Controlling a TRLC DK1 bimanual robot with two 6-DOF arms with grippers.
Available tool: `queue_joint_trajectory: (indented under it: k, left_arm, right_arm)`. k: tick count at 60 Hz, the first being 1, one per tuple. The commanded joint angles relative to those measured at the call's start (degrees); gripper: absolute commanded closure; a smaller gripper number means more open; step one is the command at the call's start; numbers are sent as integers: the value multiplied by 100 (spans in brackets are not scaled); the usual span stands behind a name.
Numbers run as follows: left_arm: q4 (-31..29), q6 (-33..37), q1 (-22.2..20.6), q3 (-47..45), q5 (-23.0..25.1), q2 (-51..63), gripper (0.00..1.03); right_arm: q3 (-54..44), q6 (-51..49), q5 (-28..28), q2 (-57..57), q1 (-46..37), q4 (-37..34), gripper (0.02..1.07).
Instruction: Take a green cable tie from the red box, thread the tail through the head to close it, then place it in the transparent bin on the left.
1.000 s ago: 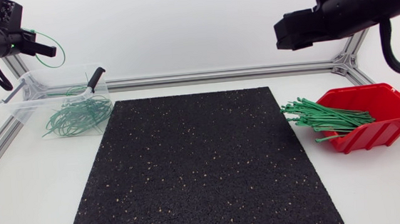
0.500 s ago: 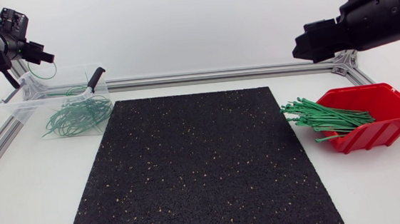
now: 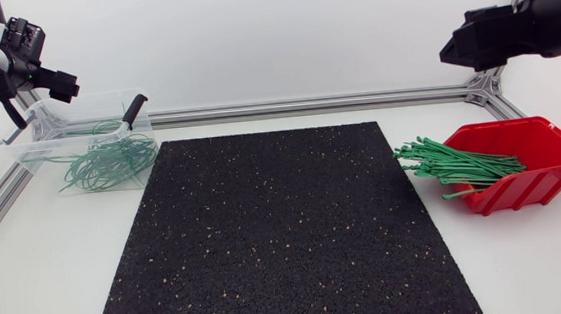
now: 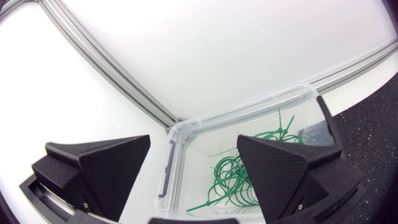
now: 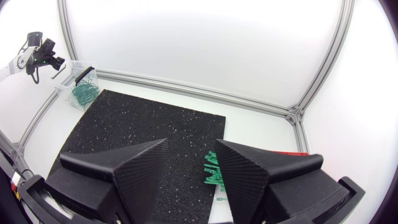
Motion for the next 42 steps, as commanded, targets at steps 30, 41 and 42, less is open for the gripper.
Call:
queue_joint_trajectory:
  k: [30, 41, 42]
  left_arm:
    - [564, -746, -741, -2382, 359, -2811, 4]
    - [942, -781, -944, -3191, 359, -3471, 4]
    - [959, -790, -952, -3278, 359, -3541, 4]
  right_arm:
    - [-1719, -796, -28, -1644, -1033, 1120, 46]
    - [-2299, -1095, -46, -2268, -1323, 1463, 46]
    - [-2343, -1130, -46, -2303, -1367, 1524, 46]
